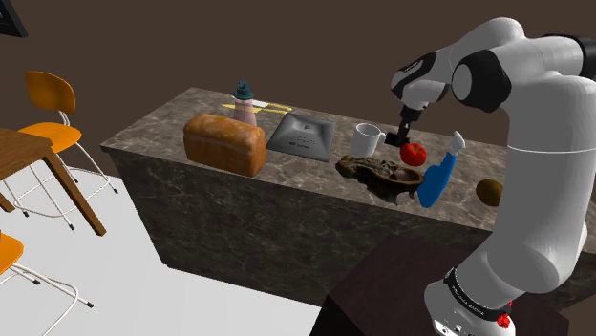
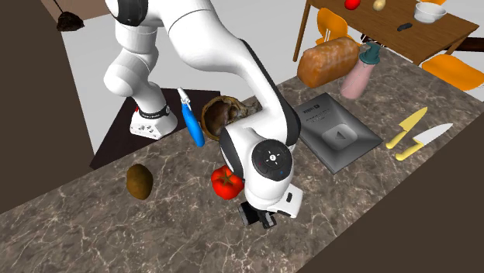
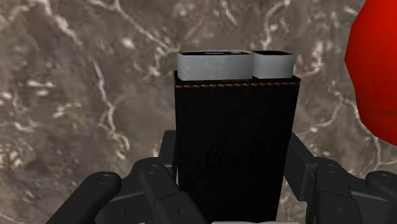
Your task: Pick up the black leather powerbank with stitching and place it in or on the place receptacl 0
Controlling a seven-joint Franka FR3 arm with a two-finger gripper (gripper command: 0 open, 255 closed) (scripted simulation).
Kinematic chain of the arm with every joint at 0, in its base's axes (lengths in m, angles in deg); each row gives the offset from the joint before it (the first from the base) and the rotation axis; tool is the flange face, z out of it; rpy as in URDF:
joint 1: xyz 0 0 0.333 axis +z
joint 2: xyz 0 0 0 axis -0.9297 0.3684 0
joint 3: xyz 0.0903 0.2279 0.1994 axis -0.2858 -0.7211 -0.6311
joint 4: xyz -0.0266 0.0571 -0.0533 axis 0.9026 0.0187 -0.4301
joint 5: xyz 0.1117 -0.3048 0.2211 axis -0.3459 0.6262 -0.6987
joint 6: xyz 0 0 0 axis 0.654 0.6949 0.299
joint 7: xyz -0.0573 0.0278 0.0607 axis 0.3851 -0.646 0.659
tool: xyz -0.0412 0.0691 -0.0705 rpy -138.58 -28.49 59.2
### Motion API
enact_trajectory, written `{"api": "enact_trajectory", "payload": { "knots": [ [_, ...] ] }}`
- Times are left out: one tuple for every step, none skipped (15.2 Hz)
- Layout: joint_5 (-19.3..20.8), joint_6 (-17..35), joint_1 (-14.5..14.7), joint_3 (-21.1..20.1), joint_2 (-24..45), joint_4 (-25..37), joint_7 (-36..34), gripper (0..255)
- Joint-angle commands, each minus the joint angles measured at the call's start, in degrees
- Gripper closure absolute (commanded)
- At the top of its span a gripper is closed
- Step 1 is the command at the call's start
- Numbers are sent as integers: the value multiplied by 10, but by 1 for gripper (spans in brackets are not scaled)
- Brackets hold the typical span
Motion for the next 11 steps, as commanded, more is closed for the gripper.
{"api": "enact_trajectory", "payload": {
  "knots": [
    [5,-9,2,3,-6,4,-3,255],
    [9,-14,3,6,-10,6,-5,255],
    [12,-20,5,8,-14,9,-8,255],
    [16,-26,6,10,-18,11,-10,255],
    [19,-31,8,12,-22,14,-12,255],
    [22,-37,9,14,-26,17,-14,255],
    [26,-43,10,16,-30,20,-16,255],
    [29,-49,11,18,-33,23,-18,255],
    [32,-55,12,20,-37,26,-20,255],
    [35,-61,14,21,-40,30,-22,255],
    [38,-67,15,23,-44,34,-24,255]
  ]
}}
